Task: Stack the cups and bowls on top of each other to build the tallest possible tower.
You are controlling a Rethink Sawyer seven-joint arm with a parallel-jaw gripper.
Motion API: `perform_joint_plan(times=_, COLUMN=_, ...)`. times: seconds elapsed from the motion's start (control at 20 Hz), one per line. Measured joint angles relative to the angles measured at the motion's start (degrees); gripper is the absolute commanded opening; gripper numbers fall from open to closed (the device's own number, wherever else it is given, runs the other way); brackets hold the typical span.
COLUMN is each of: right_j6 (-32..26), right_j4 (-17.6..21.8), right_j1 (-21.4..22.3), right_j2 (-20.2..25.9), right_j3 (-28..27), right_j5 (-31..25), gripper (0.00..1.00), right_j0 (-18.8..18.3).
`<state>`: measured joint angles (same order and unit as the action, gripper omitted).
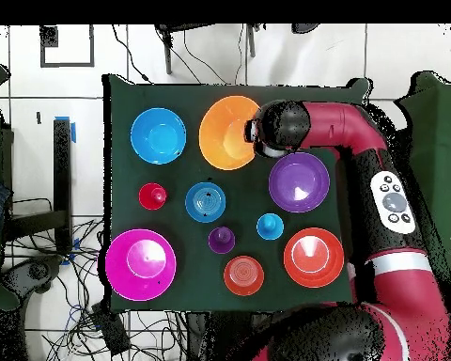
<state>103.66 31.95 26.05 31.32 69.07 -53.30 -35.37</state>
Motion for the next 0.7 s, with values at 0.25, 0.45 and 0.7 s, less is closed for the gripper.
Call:
perform_joint_plan(times=0.25, right_j6=0.0, right_j4=2.19, right_j1=2.56, right_j2=-0.12, right_j3=-0.46, right_j5=-4.21, gripper=0.0, right_j0=2.56)
perform_joint_plan(times=0.45, right_j6=0.0, right_j4=4.15, right_j1=3.73, right_j2=-0.1, right_j3=-0.81, right_j5=-5.1, gripper=0.0, right_j0=3.99)
perform_joint_plan(times=0.7, right_j6=-0.33, right_j4=6.77, right_j1=4.36, right_j2=-0.1, right_j3=-1.3, right_j5=-5.12, gripper=0.0, right_j0=4.64)
